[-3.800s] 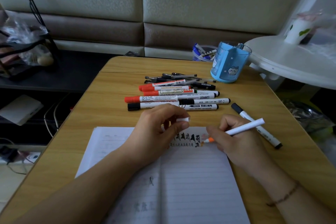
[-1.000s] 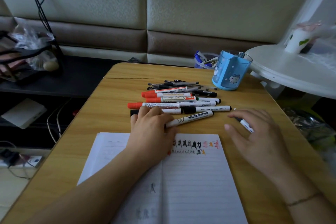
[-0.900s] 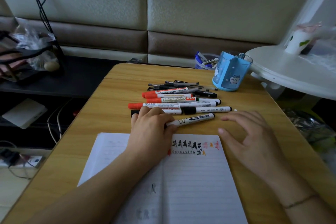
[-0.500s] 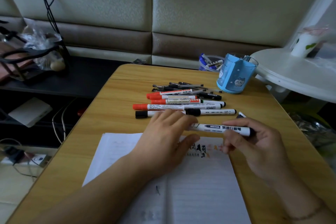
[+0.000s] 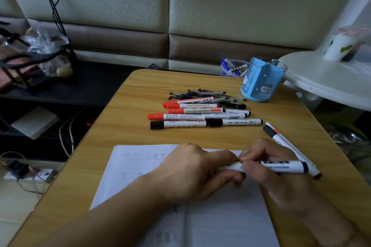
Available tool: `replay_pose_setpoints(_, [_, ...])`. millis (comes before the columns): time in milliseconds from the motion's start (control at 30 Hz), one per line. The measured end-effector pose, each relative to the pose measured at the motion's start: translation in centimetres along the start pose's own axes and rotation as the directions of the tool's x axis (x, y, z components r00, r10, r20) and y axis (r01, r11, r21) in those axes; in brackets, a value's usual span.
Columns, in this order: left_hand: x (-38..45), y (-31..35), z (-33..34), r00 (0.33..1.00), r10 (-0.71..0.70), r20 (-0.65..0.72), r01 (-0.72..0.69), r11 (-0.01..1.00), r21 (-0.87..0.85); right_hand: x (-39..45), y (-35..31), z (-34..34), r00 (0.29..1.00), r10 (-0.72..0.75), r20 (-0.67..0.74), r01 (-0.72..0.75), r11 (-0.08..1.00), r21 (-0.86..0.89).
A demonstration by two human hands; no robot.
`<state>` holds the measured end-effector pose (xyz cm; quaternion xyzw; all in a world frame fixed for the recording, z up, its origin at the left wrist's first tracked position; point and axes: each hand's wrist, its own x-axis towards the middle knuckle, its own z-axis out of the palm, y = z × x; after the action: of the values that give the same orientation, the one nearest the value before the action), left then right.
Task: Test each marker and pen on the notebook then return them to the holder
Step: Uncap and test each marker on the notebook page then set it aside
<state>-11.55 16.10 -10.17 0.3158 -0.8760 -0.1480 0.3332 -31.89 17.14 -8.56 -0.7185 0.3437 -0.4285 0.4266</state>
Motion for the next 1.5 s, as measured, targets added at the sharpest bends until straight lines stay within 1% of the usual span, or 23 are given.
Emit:
replay_pose_setpoints(100, [-0.1,-0.4,0.0,0.999,-0.006,-0.033,0.005,1.000,-0.009,-0.2,-0.1,-0.1,1.000,-0.003,0.004,0.003,1.000,-0.002])
replay_pose_setpoints(167, [-0.2,-0.5,-0.2,0.997,-0.048,-0.052,0.047,0.998,-0.029,-0.2,0.0,-0.3,1.000,-0.005,-0.024,0.005,1.000,0.006])
replay_pose_setpoints(233, [-0.4,-0.5,-0.3,0.991,-0.105,-0.077,0.100,0.992,-0.076,-0.1,0.2,-0.5,0.994,-0.008,-0.106,0.018,0.995,0.096])
replay_pose_setpoints(267, [-0.5,-0.6,-0.4,0.987,-0.128,-0.099,0.115,0.985,-0.126,0.0,0.3,-0.6,0.990,0.000,-0.142,0.023,0.987,0.161])
replay_pose_setpoints(333, [-0.5,-0.8,-0.6,0.974,-0.167,-0.152,0.129,0.964,-0.234,0.3,0.4,-0.8,0.984,0.076,-0.161,-0.030,0.963,0.269])
replay_pose_setpoints(367, [-0.5,-0.9,-0.7,0.966,-0.190,-0.177,0.137,0.952,-0.273,0.4,0.3,-0.7,0.978,0.119,-0.173,-0.071,0.963,0.258])
replay_pose_setpoints(467, [-0.4,-0.8,-0.5,0.951,-0.229,-0.209,0.162,0.942,-0.295,0.5,0.8,-0.2,0.951,0.208,-0.229,-0.198,0.978,0.064])
replay_pose_setpoints(567, [-0.2,-0.8,-0.2,0.952,-0.225,-0.205,0.164,0.946,-0.278,0.3,1.3,0.4,0.962,0.167,-0.218,-0.185,0.980,-0.066])
replay_pose_setpoints(633, [-0.1,-0.9,0.0,0.947,-0.250,-0.199,0.184,0.936,-0.300,0.2,1.5,0.3,0.970,0.150,-0.193,-0.173,0.979,-0.105])
replay_pose_setpoints(833, [-0.1,-0.9,0.0,0.913,-0.349,-0.210,0.264,0.900,-0.348,0.2,1.6,0.2,0.972,0.140,-0.189,-0.163,0.980,-0.117])
replay_pose_setpoints(933, [-0.1,-1.0,0.2,0.895,-0.391,-0.216,0.295,0.881,-0.370,0.2,1.5,0.4,0.970,0.123,-0.210,-0.144,0.986,-0.085])
replay_pose_setpoints(1067, [0.1,-1.1,0.2,0.899,-0.377,-0.221,0.289,0.892,-0.348,0.4,1.3,0.5,0.957,0.125,-0.261,-0.154,0.984,-0.093])
replay_pose_setpoints(1233, [0.0,-1.3,0.3,0.912,-0.332,-0.239,0.246,0.912,-0.329,0.3,1.6,0.6,0.944,0.147,-0.296,-0.182,0.979,-0.094])
replay_pose_setpoints(1400, [-0.2,-1.6,0.3,0.922,-0.295,-0.250,0.212,0.926,-0.311,0.3,2.8,0.2,0.894,0.175,-0.413,-0.239,0.965,-0.108])
replay_pose_setpoints(1500, [-0.1,-1.7,0.3,0.925,-0.274,-0.262,0.198,0.938,-0.284,0.4,3.4,0.0,0.882,0.188,-0.432,-0.265,0.956,-0.124])
